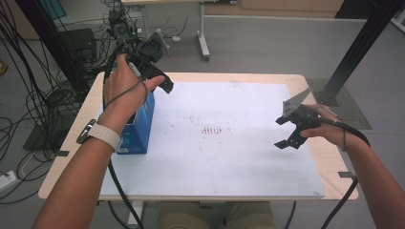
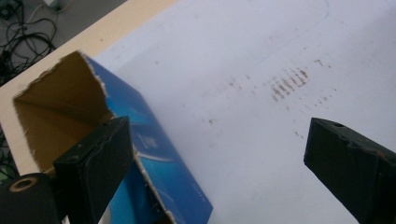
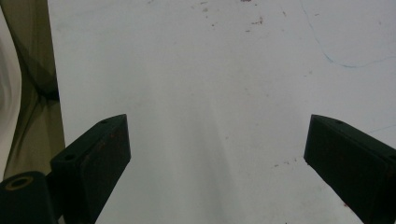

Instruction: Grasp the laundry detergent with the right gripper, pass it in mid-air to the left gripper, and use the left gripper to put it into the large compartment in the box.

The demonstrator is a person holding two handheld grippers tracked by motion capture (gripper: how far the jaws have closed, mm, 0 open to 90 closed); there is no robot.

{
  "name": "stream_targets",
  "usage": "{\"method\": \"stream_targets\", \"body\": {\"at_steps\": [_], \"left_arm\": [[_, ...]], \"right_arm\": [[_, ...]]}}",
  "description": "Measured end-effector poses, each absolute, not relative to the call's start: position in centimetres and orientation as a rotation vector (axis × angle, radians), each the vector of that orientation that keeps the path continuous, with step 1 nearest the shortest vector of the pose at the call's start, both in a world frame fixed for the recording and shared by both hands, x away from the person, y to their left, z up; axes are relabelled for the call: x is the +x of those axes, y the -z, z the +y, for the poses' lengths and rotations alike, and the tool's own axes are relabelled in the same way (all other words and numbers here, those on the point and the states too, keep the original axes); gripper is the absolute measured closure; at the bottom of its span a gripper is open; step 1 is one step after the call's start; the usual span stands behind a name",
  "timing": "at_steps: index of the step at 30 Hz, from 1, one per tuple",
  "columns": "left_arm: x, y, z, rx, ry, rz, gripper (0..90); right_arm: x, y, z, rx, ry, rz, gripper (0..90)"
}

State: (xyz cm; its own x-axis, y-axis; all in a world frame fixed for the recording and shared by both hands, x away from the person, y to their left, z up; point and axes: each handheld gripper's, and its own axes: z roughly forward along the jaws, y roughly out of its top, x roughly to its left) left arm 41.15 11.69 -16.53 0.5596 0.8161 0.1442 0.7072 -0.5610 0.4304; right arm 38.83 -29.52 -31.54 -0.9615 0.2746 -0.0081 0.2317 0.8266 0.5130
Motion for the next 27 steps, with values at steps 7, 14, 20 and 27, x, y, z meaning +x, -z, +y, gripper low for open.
{"method": "stream_targets", "body": {"at_steps": [7,14,20,27], "left_arm": [[41.6,16.6,9.4,2.53,-0.424,1.115,8.4],[41.9,17.2,7.7,2.574,-0.394,0.99,8.4],[42.2,17.7,6.5,2.606,-0.369,0.897,8.7],[42.3,18.5,5.0,2.666,-0.324,0.764,8.9]], "right_arm": [[38.7,31.5,-29.9,0.421,-0.809,2.929,7.3],[38.6,31.5,-30.1,0.432,-0.817,2.933,7.3],[38.7,31.7,-30.3,0.443,-0.817,2.945,7.3],[38.8,31.6,-30.3,0.45,-0.819,2.948,7.3]]}}
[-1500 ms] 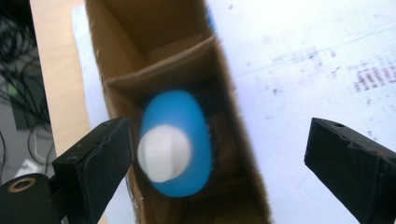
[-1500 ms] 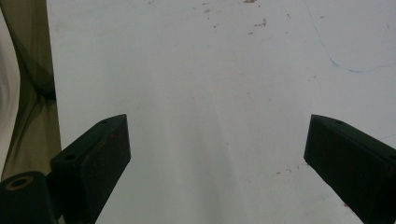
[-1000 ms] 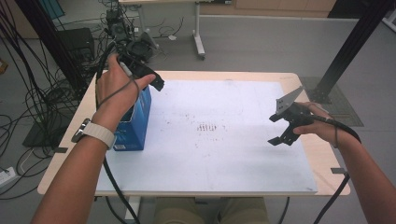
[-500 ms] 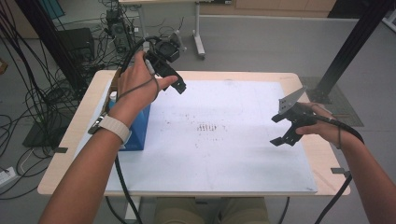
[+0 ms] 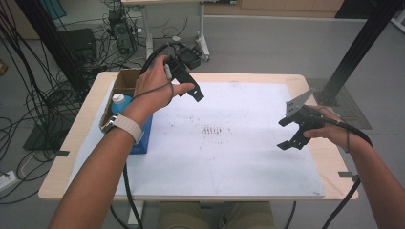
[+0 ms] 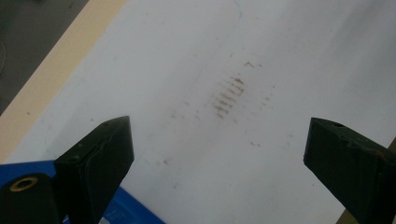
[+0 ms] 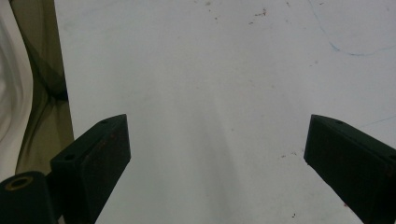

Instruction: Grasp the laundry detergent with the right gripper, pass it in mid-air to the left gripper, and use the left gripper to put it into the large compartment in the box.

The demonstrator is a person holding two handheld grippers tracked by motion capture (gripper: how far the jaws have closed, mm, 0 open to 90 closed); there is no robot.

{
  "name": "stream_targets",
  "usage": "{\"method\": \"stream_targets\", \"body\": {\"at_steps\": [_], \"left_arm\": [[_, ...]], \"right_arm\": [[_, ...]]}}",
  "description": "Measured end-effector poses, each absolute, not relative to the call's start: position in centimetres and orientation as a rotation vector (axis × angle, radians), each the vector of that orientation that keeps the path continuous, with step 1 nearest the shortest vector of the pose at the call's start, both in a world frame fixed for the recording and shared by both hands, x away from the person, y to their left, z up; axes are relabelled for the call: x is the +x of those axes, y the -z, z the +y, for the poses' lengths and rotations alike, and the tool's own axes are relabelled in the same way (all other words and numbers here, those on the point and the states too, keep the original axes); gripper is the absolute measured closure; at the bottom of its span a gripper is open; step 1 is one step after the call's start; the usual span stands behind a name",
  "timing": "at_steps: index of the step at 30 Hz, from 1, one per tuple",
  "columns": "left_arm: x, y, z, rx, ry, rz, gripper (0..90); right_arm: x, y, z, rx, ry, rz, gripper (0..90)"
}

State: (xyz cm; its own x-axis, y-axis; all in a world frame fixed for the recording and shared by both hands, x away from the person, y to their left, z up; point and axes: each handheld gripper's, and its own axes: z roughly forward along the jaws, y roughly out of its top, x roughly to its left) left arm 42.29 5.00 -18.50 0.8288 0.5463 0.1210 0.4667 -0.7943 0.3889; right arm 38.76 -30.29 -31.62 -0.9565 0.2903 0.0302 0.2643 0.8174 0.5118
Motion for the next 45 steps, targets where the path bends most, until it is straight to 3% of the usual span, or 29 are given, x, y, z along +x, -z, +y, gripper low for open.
{"method": "stream_targets", "body": {"at_steps": [21,45], "left_arm": [[42.1,20.7,0.7,2.77,-0.244,0.495,9.5],[42.5,21.5,-0.2,2.786,-0.235,0.483,10.1]], "right_arm": [[38.5,31.6,-31.1,0.492,-0.828,2.934,7.1],[38.7,31.7,-31.5,0.507,-0.831,2.931,6.9]]}}
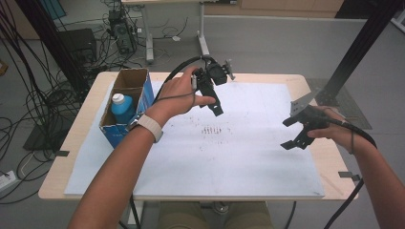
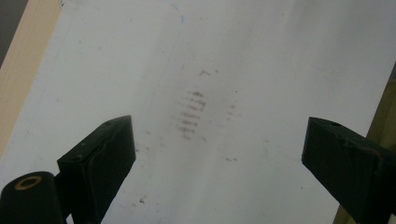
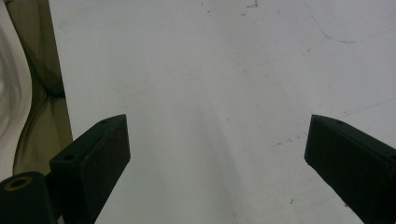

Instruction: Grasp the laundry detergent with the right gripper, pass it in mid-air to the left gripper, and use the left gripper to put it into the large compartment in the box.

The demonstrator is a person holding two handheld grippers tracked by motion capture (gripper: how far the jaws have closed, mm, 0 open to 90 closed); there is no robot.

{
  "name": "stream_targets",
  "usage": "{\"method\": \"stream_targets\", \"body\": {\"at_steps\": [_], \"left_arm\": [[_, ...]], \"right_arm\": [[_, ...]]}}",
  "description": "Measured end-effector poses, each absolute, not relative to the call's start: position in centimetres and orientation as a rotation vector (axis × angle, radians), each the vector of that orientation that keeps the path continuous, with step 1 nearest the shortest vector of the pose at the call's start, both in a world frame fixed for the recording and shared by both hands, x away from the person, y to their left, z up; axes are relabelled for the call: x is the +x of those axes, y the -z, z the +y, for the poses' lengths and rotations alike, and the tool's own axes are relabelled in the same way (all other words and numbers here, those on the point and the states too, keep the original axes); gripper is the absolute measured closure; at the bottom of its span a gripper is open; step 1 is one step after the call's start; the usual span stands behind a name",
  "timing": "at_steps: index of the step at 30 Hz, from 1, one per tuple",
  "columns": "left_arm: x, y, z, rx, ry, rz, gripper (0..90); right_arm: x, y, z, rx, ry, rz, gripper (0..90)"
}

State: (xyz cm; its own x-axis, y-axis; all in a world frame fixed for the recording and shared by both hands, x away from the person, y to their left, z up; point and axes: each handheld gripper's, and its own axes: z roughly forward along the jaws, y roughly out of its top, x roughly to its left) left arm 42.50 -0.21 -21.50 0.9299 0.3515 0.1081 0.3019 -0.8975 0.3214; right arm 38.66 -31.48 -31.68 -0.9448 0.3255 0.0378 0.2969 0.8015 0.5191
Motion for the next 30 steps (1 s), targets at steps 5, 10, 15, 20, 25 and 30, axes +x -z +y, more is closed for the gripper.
{"method": "stream_targets", "body": {"at_steps": [5,10,15,20,25,30], "left_arm": [[42.43,21.26,0.02,2.778,-0.24,0.494,10.2],[42.4,21.26,0.08,2.78,-0.244,0.499,10.2],[42.45,21.27,0.06,2.781,-0.241,0.5,10.2],[42.51,21.29,0.07,2.782,-0.241,0.505,10.3],[42.49,21.31,0.08,2.782,-0.241,0.504,10.3],[42.47,21.19,0.16,2.779,-0.243,0.508,10.3]], "right_arm": [[38.55,31.55,-31.45,0.502,-0.832,2.929,6.9],[38.44,31.58,-31.45,0.499,-0.832,2.93,6.9],[38.43,31.56,-31.48,0.499,-0.832,2.929,6.9],[38.4,31.55,-31.53,0.5,-0.834,2.928,6.9],[38.41,31.57,-31.59,0.498,-0.831,2.927,6.9],[38.36,31.57,-31.52,0.494,-0.834,2.928,6.9]]}}
